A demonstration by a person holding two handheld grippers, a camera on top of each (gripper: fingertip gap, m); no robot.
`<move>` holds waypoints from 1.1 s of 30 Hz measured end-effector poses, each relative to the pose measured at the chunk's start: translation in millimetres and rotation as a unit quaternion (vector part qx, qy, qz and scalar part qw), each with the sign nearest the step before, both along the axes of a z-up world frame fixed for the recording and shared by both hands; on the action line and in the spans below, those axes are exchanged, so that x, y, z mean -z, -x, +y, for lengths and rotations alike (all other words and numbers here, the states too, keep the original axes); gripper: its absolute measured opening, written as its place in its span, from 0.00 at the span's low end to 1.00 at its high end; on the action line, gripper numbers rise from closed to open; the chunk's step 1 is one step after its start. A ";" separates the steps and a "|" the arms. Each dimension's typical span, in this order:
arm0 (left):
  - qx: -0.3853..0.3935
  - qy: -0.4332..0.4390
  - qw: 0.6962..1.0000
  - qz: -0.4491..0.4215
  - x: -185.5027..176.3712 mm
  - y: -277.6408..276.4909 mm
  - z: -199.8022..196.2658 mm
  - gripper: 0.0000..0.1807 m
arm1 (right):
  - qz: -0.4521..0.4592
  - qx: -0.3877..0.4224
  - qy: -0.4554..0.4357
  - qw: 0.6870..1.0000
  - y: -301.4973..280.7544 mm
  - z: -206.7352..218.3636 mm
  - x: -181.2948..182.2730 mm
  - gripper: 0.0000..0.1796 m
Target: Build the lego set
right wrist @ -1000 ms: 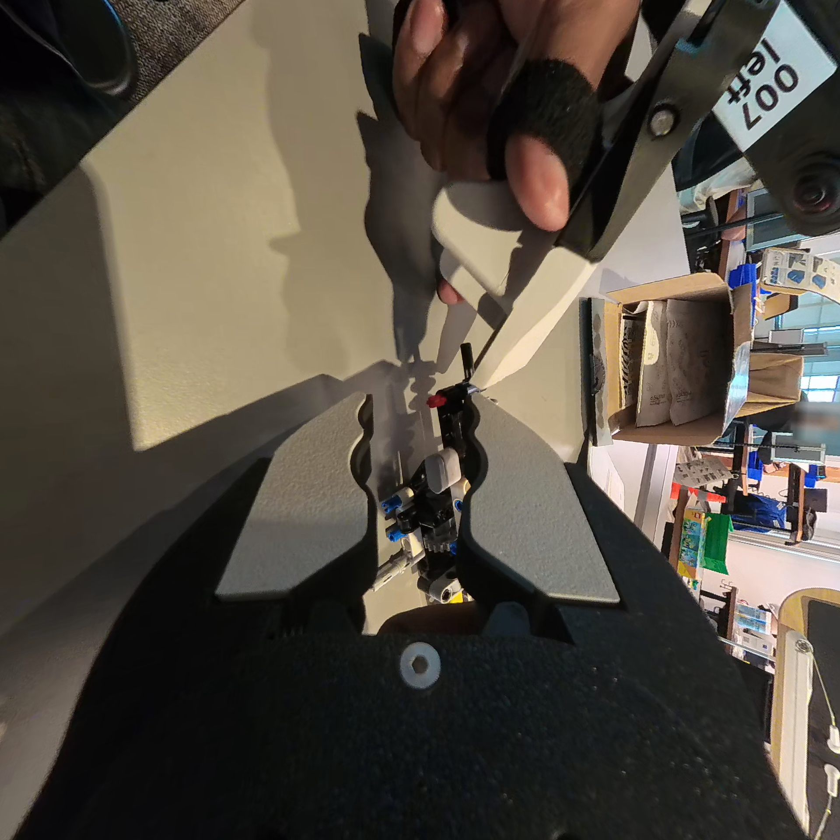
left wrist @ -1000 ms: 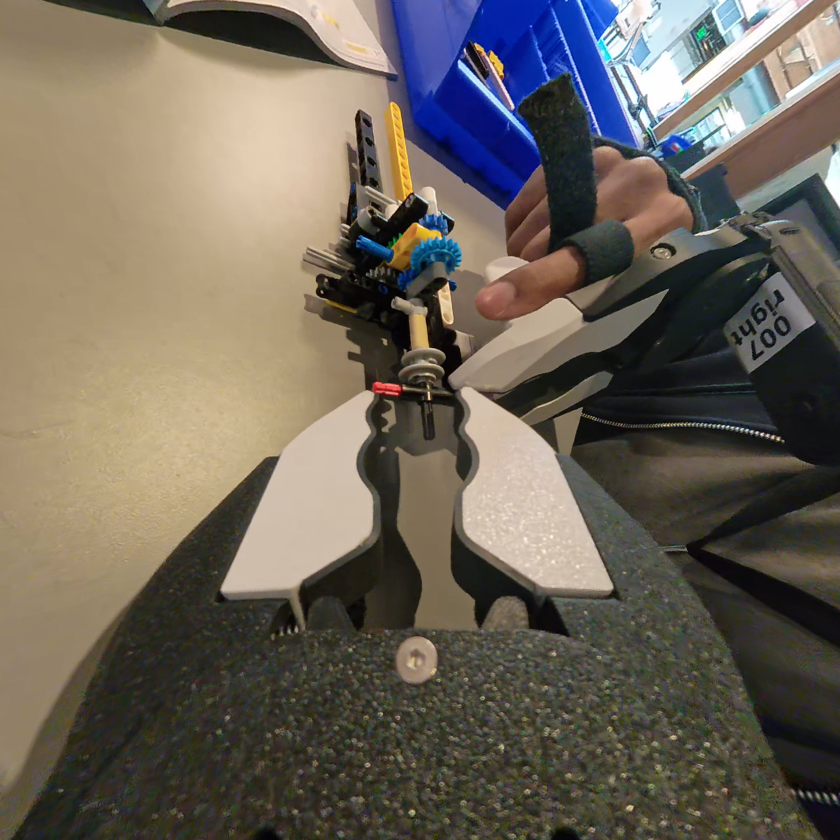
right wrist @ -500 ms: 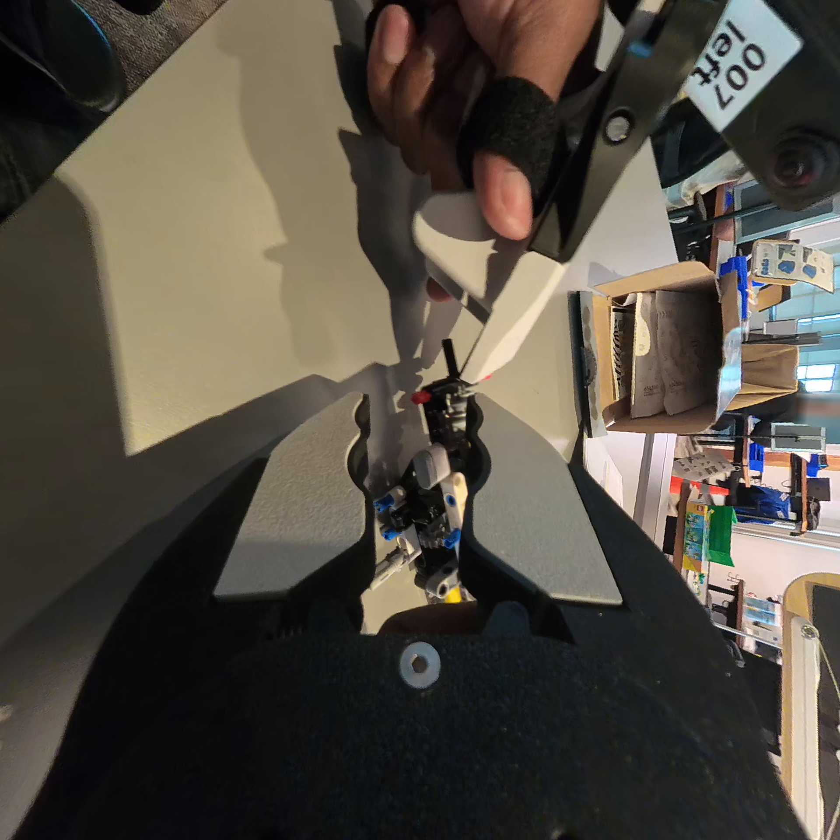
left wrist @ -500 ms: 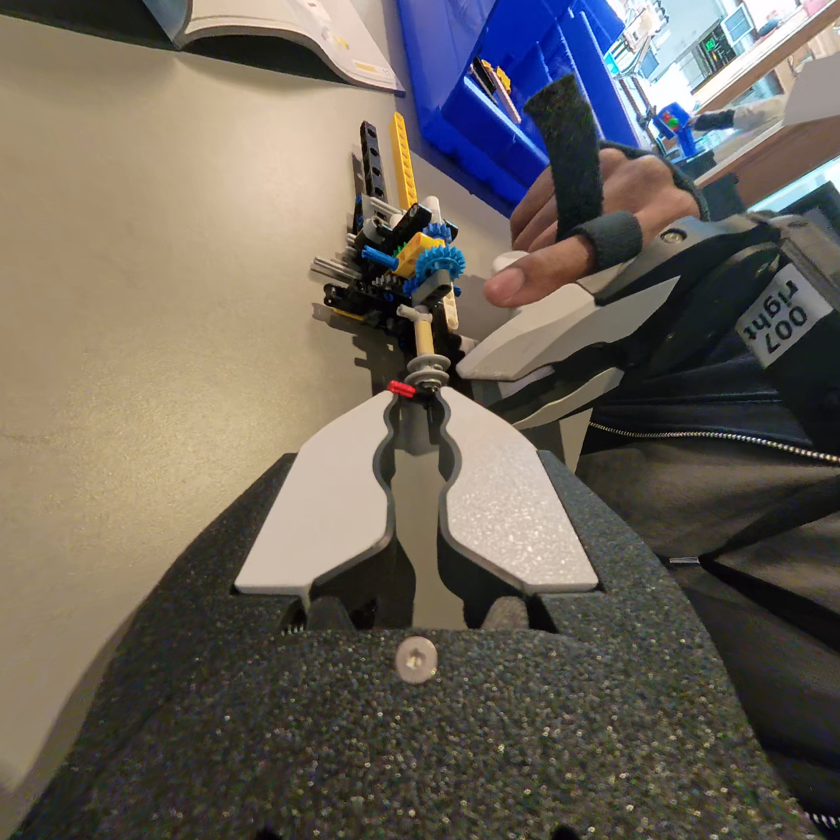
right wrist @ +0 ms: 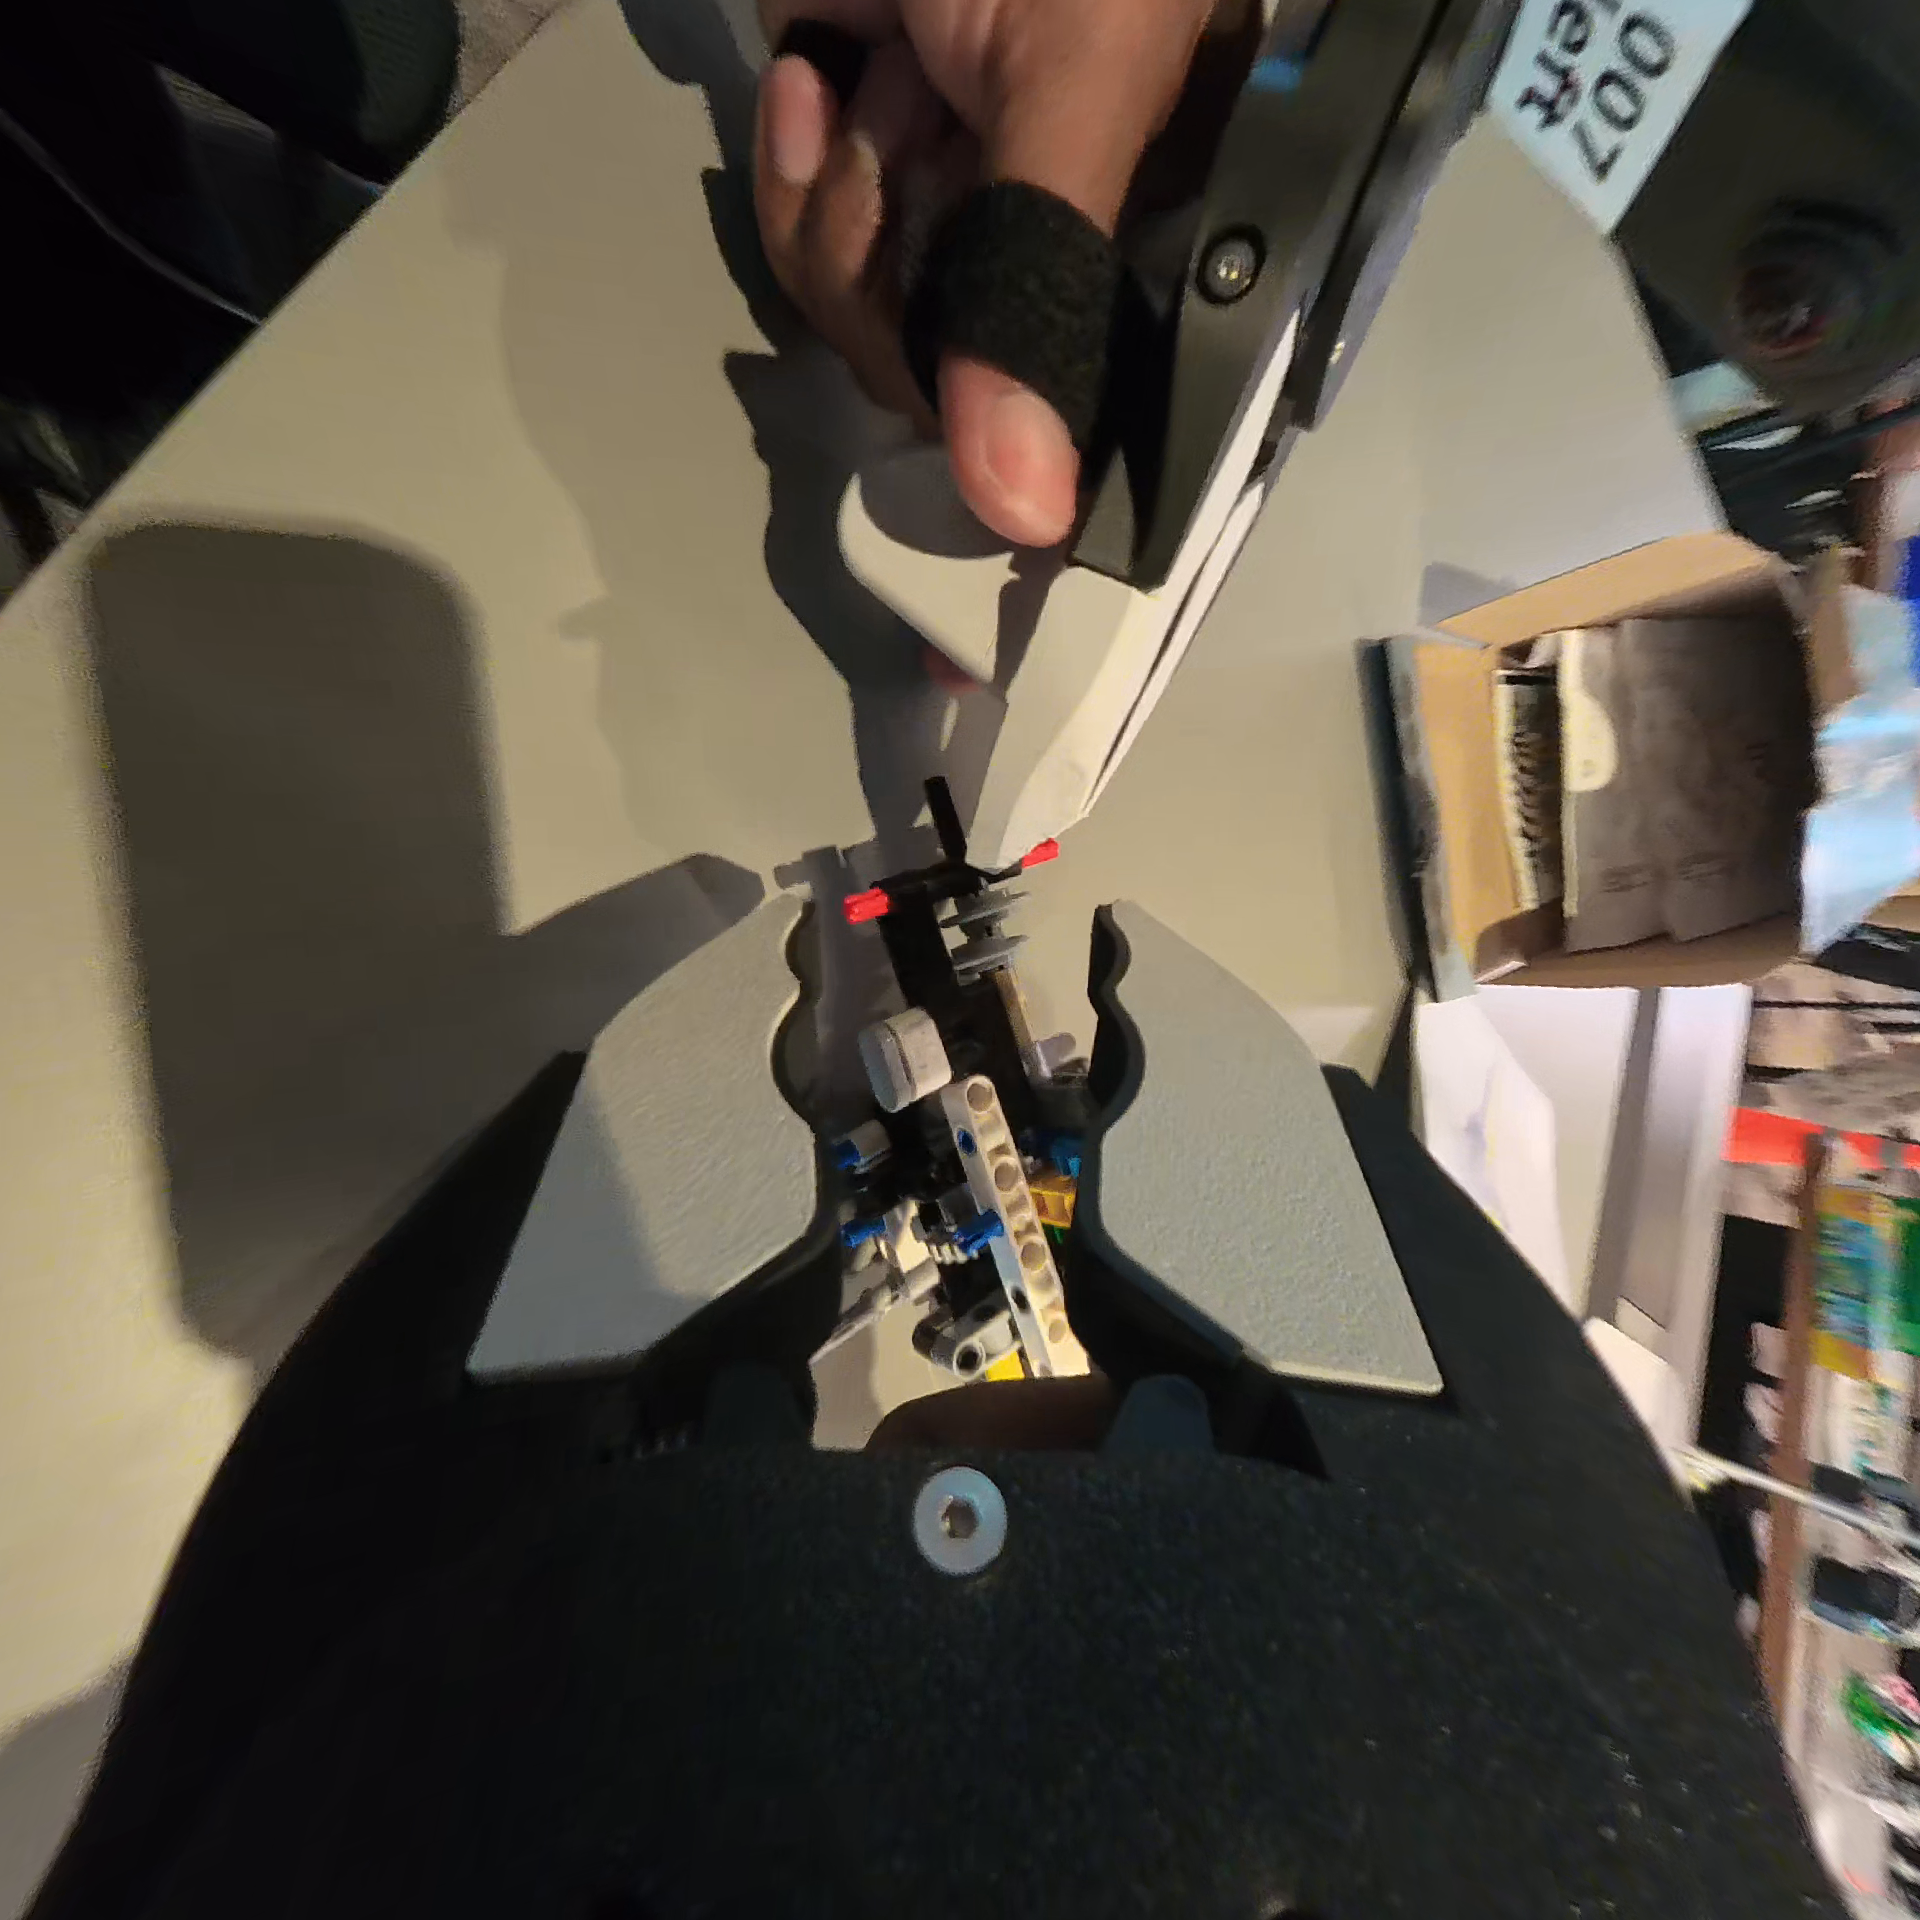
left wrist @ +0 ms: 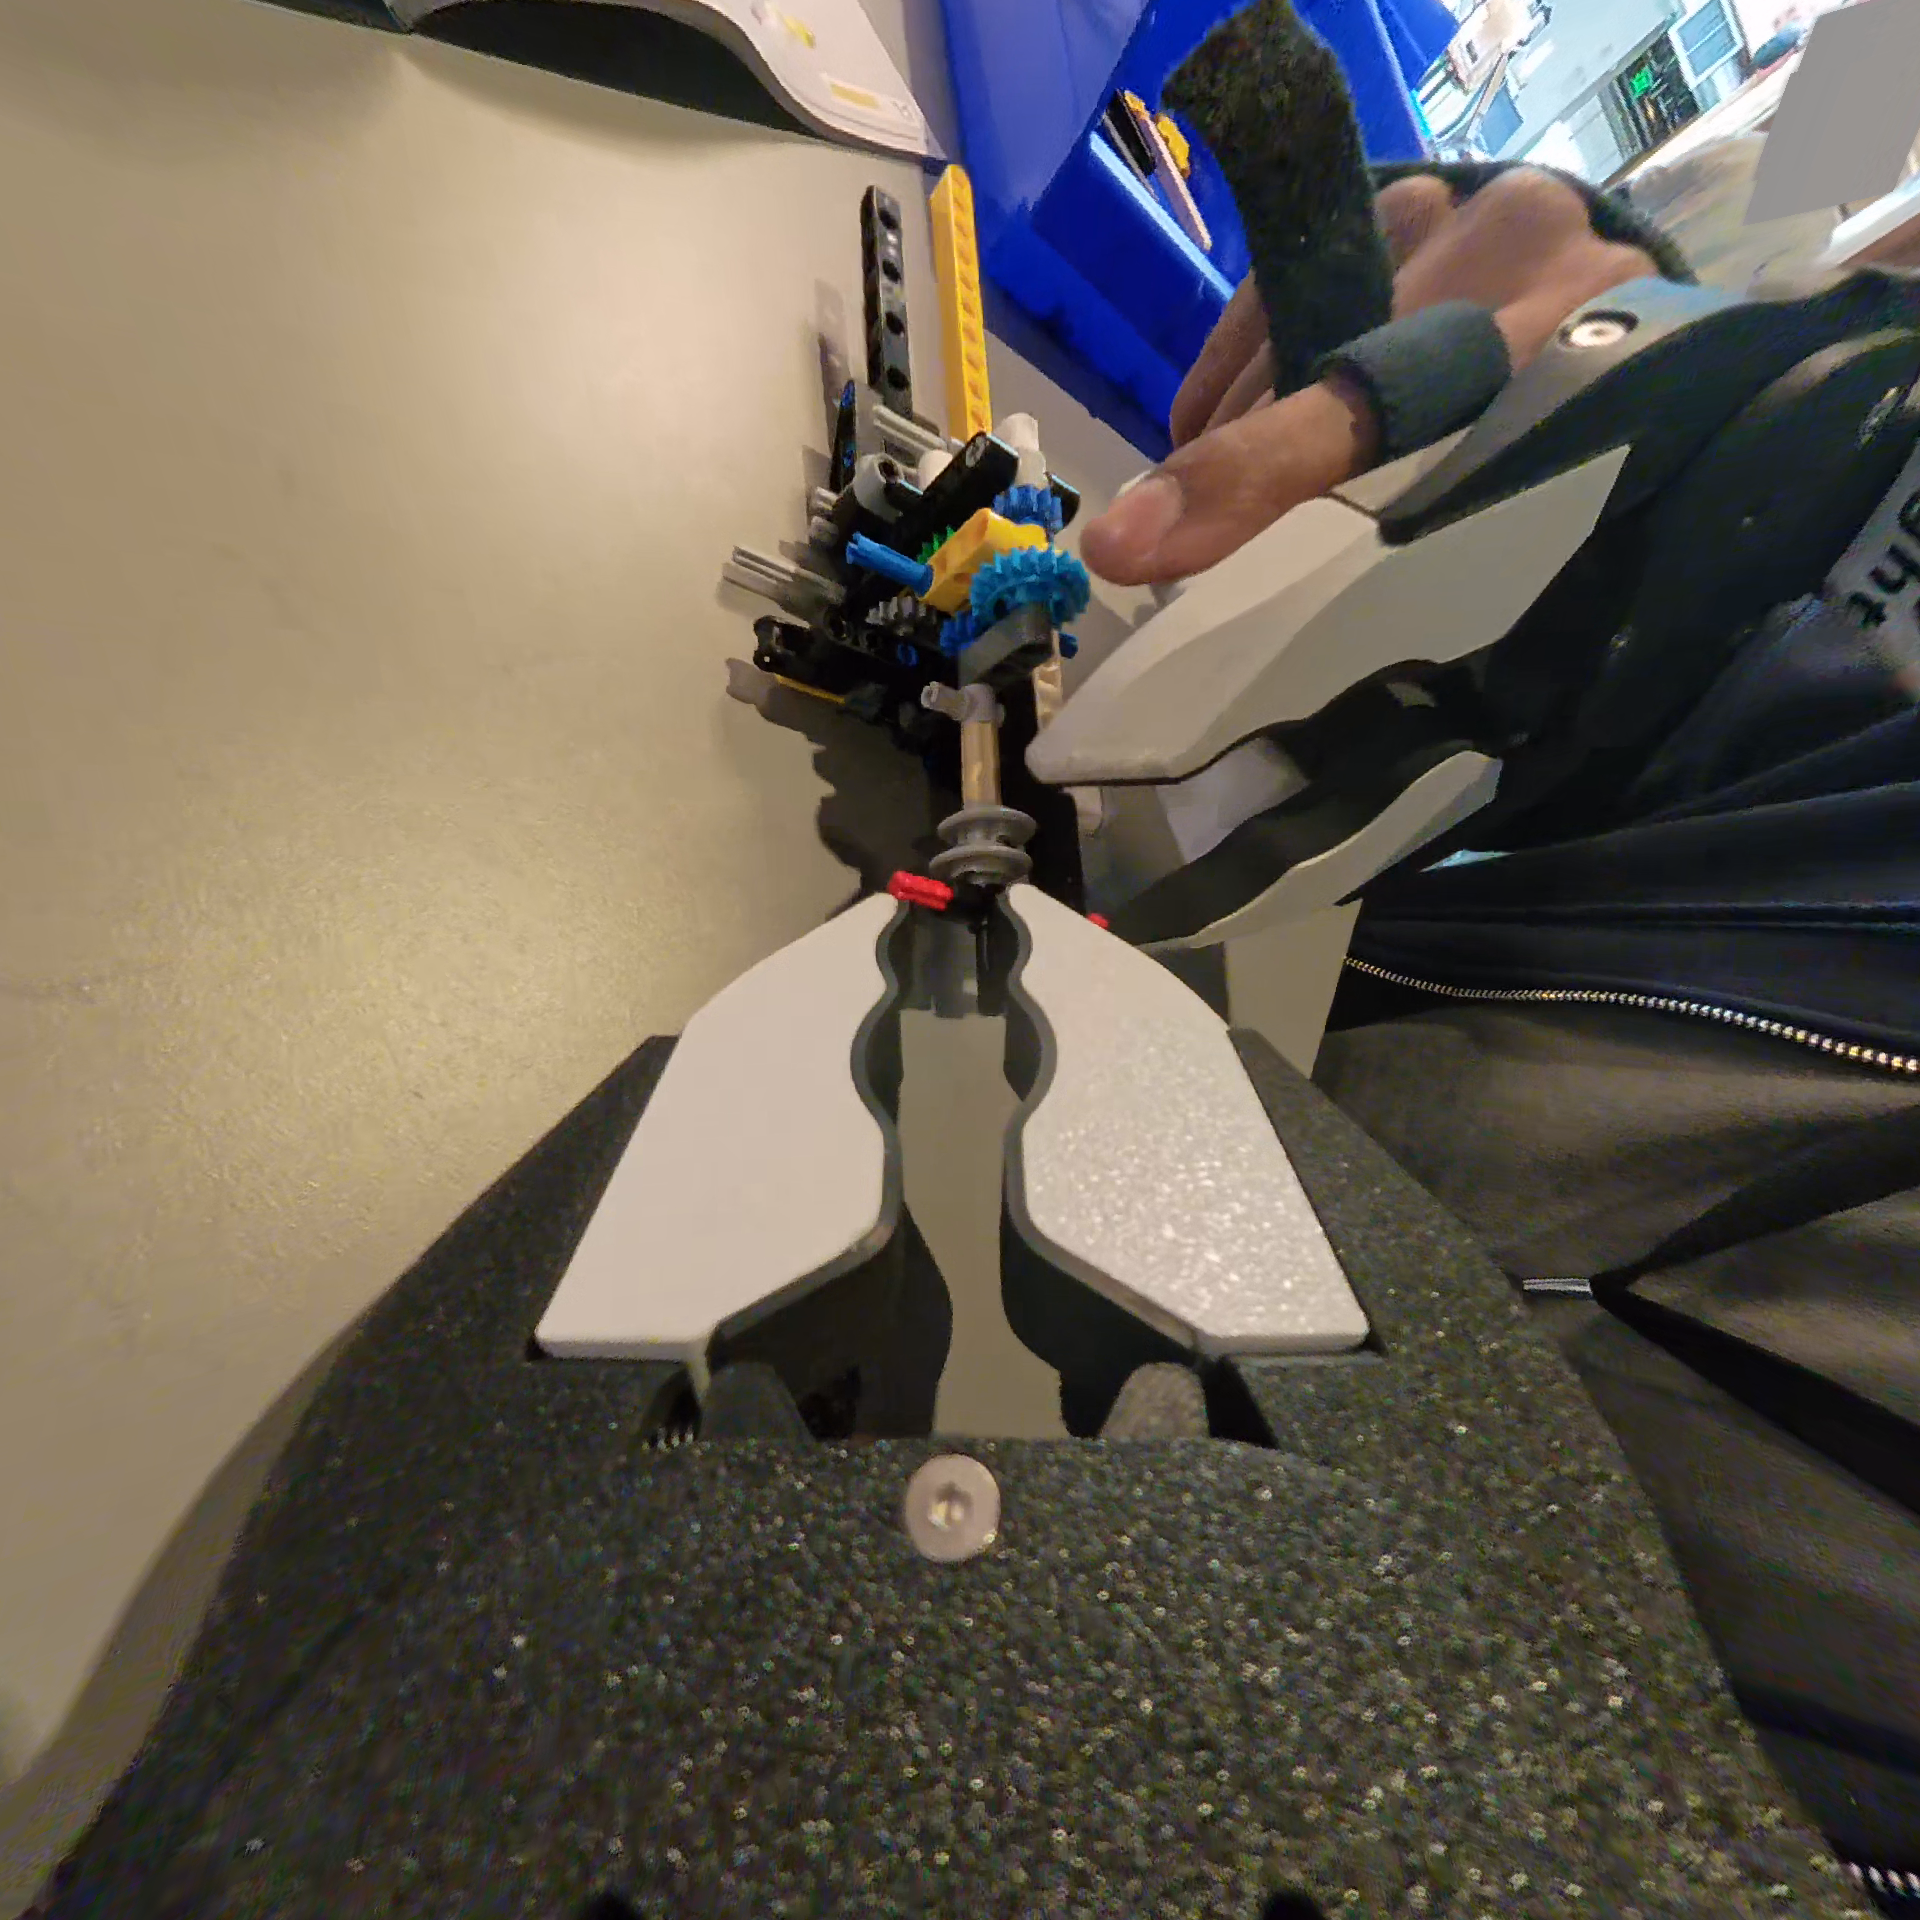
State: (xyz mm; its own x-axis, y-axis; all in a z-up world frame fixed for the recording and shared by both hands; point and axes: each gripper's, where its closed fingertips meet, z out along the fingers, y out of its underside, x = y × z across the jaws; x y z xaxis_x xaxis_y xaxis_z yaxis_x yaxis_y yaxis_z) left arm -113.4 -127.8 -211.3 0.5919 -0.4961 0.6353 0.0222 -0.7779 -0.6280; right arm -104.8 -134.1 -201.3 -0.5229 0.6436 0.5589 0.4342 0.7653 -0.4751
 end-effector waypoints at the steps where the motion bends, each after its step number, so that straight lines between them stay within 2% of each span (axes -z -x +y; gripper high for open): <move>1: 0.000 0.001 1.000 0.000 0.1 0.0 0.0 0.08 | -0.006 -0.003 0.003 1.000 -0.1 -0.2 1.1 0.28; 21: 0.009 0.026 0.999 -0.028 -1.5 0.4 1.5 0.07 | -0.069 -0.022 0.063 0.995 1.6 2.7 5.4 0.30; 33: 0.011 0.037 0.998 -0.044 -3.3 -3.3 2.8 0.07 | -0.059 -0.022 0.024 0.998 1.1 11.3 8.5 0.27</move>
State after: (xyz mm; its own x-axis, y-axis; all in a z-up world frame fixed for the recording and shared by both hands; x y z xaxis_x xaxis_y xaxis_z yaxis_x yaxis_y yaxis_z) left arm -110.1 -125.0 -208.0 0.5210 -0.4584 0.7200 0.0568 -0.8231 -0.5651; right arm -106.0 -122.8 -209.8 -0.6114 0.6434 0.4607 0.4563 0.7623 -0.4591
